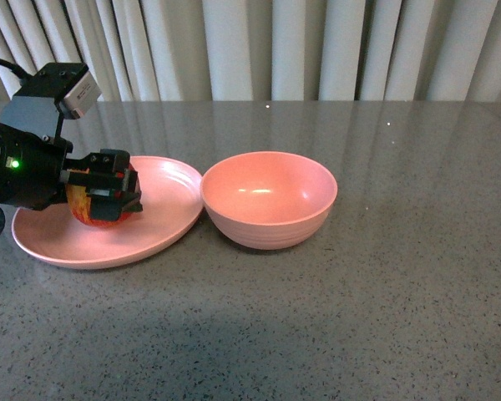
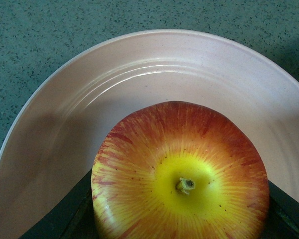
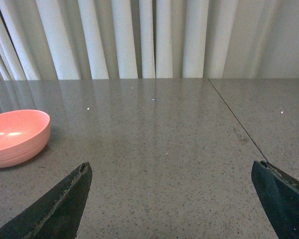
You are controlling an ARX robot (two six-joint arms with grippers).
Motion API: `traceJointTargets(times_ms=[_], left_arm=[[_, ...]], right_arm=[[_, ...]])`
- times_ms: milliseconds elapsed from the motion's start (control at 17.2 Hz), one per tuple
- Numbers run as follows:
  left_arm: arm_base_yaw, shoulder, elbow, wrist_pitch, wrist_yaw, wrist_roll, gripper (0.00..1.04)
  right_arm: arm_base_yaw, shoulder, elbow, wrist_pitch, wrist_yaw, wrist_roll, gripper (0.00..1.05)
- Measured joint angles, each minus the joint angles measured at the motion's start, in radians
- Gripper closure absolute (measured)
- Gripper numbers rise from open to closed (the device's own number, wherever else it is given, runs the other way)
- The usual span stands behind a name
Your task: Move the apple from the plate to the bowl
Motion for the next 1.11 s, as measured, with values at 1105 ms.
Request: traceJointTargets(times_ms=[1105], left_arm=[[-0.338, 0.004, 0.218, -0.124, -0.006, -0.171, 0.37]], right_arm=[[0.0, 0.0, 0.0, 0.0, 0.0, 0.0, 0.07]])
